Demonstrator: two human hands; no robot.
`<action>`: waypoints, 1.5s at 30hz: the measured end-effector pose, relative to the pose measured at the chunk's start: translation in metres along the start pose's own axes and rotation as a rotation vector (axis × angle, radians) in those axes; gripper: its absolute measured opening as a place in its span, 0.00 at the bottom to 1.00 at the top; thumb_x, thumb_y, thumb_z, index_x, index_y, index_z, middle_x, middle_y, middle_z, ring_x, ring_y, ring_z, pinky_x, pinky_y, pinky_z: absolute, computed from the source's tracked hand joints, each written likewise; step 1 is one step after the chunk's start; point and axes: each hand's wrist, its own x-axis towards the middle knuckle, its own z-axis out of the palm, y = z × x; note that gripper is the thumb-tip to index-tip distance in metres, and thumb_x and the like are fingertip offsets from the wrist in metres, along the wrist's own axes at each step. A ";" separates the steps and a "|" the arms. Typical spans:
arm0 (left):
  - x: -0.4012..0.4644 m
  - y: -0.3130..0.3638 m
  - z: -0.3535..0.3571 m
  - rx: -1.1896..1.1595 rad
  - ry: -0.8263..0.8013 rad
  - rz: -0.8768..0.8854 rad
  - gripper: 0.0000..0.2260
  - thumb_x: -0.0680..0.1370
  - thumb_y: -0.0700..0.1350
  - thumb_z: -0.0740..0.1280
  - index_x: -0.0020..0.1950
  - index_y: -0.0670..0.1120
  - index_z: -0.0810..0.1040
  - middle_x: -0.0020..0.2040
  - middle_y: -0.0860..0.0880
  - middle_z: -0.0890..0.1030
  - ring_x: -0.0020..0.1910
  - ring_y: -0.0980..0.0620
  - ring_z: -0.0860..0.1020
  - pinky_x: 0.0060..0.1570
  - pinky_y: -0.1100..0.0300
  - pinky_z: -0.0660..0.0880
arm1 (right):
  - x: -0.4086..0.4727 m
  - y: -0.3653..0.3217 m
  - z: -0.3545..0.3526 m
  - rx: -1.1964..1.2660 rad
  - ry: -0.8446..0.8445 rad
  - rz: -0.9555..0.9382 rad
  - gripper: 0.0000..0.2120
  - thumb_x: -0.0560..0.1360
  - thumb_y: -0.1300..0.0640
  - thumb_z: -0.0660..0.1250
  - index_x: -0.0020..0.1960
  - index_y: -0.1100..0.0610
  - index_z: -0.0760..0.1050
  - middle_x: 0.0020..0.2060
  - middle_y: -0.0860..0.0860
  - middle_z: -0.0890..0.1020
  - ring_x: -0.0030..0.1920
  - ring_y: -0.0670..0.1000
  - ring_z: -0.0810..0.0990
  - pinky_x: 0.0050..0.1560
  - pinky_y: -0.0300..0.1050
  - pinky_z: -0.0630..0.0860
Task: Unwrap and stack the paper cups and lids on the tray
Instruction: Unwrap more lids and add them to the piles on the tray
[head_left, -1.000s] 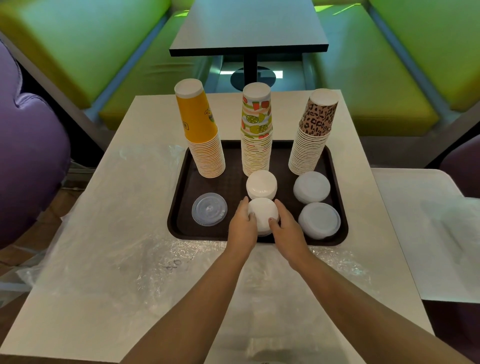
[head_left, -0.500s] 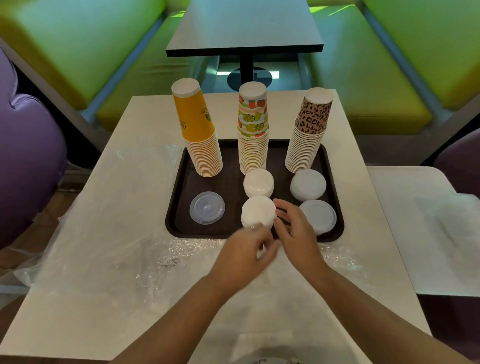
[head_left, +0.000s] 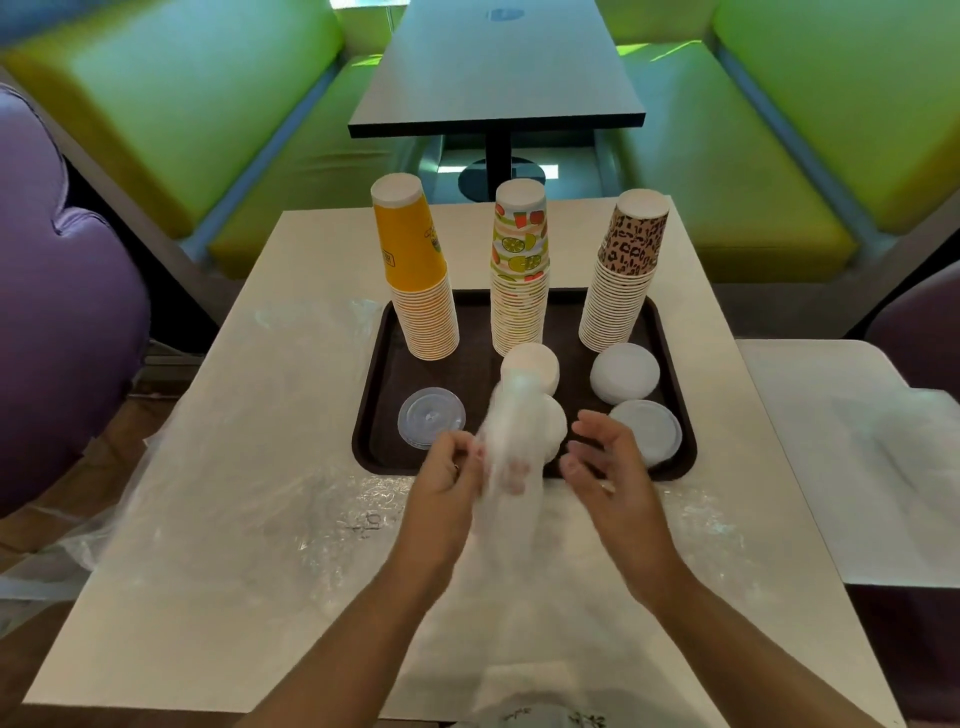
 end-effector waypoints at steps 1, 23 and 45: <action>-0.002 0.007 -0.001 -0.113 -0.019 -0.060 0.07 0.81 0.43 0.59 0.51 0.43 0.75 0.48 0.37 0.79 0.46 0.38 0.77 0.52 0.46 0.76 | -0.003 -0.003 0.007 -0.022 -0.093 0.046 0.27 0.67 0.43 0.66 0.65 0.43 0.65 0.61 0.38 0.71 0.59 0.40 0.74 0.52 0.35 0.76; -0.003 0.029 -0.049 -0.251 -0.176 -0.078 0.23 0.63 0.59 0.73 0.53 0.51 0.76 0.49 0.52 0.82 0.51 0.55 0.80 0.49 0.60 0.76 | -0.001 -0.020 0.042 0.270 0.326 0.116 0.04 0.76 0.59 0.65 0.49 0.59 0.77 0.42 0.53 0.81 0.45 0.52 0.79 0.46 0.40 0.78; 0.033 0.035 -0.125 -0.718 -0.262 -0.170 0.26 0.75 0.61 0.60 0.58 0.40 0.77 0.50 0.42 0.83 0.49 0.48 0.83 0.43 0.59 0.80 | 0.001 -0.032 0.025 0.552 0.285 0.086 0.13 0.76 0.49 0.61 0.58 0.52 0.74 0.45 0.47 0.81 0.46 0.48 0.79 0.45 0.46 0.79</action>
